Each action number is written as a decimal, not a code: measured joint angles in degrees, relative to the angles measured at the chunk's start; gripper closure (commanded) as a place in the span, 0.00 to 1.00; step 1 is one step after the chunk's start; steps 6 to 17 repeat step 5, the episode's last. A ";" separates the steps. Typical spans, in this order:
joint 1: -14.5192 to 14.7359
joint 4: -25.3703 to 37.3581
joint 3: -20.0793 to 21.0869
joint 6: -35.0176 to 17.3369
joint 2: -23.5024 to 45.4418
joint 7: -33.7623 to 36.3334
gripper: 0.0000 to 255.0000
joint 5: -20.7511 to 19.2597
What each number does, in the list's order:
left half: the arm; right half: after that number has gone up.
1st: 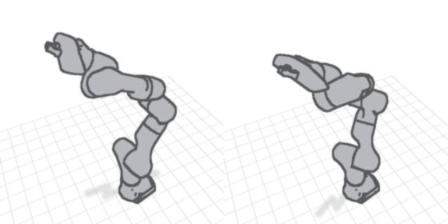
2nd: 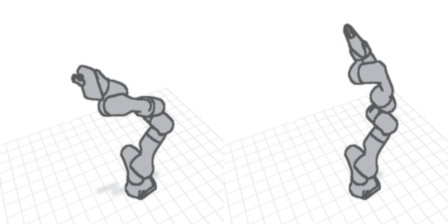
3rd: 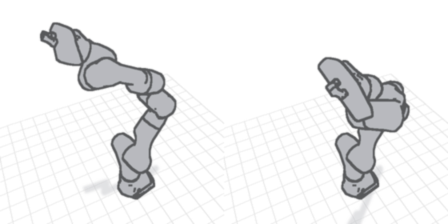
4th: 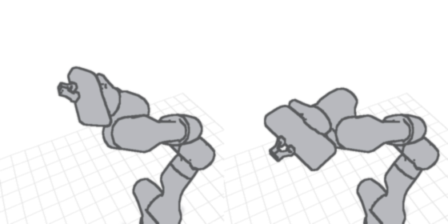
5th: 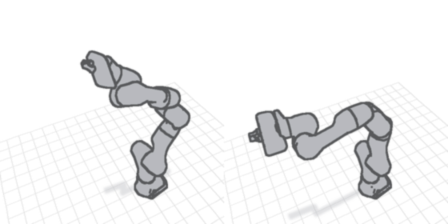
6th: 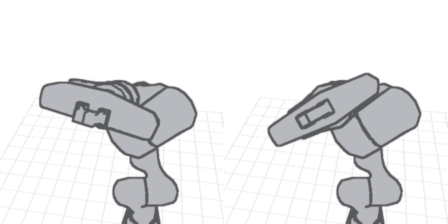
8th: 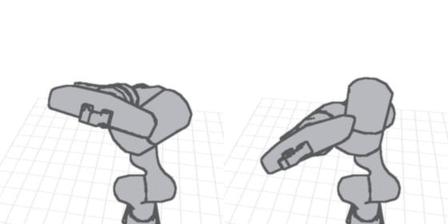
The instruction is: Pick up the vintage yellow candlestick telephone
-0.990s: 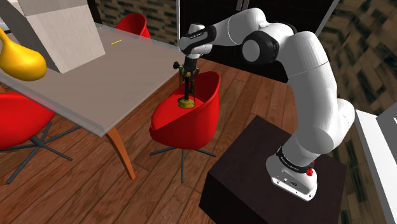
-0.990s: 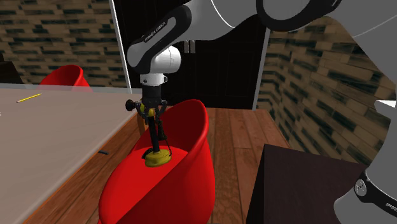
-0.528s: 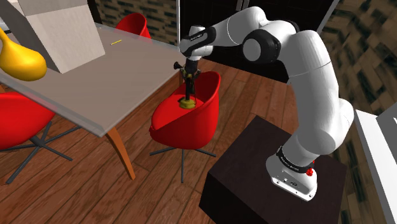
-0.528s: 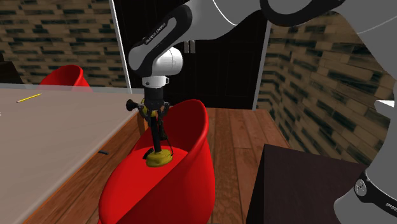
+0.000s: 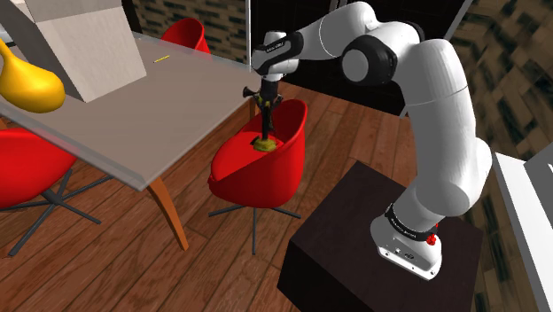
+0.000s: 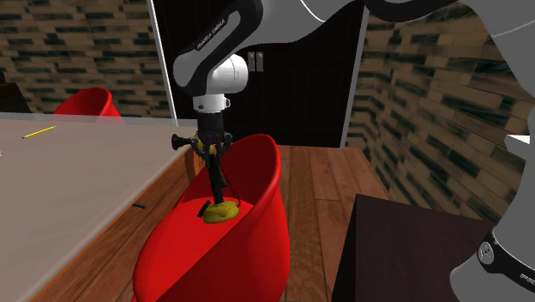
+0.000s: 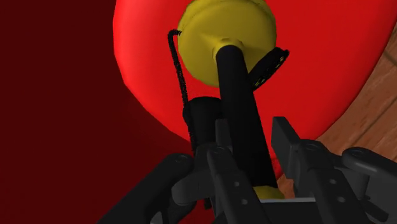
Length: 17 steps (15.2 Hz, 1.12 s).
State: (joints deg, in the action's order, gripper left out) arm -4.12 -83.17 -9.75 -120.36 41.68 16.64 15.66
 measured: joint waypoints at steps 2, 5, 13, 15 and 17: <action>0.04 -0.15 -0.49 0.50 -1.23 -0.02 1.00 -0.42; -0.15 0.96 -1.04 1.89 -1.78 0.31 1.00 -0.98; -0.15 0.96 -1.04 1.89 -1.78 0.31 1.00 -0.98; -0.15 0.96 -1.04 1.89 -1.78 0.31 1.00 -0.98; -0.15 0.96 -1.04 1.89 -1.78 0.31 1.00 -0.98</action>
